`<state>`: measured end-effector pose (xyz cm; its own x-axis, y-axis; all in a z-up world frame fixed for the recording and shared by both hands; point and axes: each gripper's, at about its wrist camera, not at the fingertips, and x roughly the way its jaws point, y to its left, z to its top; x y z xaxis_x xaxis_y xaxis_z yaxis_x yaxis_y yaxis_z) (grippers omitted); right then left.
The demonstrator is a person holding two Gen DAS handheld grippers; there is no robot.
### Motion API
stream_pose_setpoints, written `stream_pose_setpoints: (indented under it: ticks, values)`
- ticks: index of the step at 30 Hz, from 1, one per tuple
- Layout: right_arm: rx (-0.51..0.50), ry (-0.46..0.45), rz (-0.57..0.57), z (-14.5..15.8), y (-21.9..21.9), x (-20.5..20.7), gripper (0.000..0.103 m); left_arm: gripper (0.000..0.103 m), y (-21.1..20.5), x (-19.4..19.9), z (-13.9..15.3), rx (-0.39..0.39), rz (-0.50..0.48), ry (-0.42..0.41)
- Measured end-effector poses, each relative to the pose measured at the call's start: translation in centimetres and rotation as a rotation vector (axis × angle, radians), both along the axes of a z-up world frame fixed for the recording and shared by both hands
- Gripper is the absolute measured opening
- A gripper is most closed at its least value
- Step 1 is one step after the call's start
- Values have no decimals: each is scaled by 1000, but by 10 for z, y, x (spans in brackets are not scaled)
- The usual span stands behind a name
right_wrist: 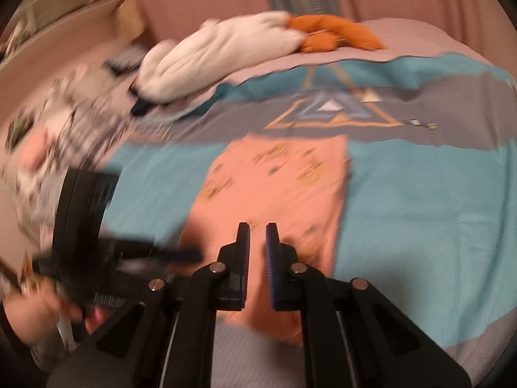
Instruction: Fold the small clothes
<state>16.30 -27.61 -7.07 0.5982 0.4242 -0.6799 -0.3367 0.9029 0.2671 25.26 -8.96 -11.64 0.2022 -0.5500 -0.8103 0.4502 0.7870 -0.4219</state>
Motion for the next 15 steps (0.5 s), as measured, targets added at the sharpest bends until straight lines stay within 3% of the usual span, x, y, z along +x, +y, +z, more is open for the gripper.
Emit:
stream_pose_setpoints:
  ticks: [4,6,7,8,10,15]
  values:
    - [-109,68,-84,-31,-8,4,4,54,3,-1,-2,1,4,1]
    - [-174,99,-172,-46,-24,2,4,54,6,-3,-3,-1,3,3]
    - [-184,106,-193,-51,-31,0,11,54,7,-4,-3,-1,1,1]
    - [-165,109,-204,-52,-38,-3,13,54,9,-5,-3,-1,-1,-1]
    - [-157,110,-227,-48,-47,-10,9,54,11,-7,-3,2,-3,-7]
    - [-86,42,-217,-26,-52,-29,15,54,16,-16,-3,22,-17,-30]
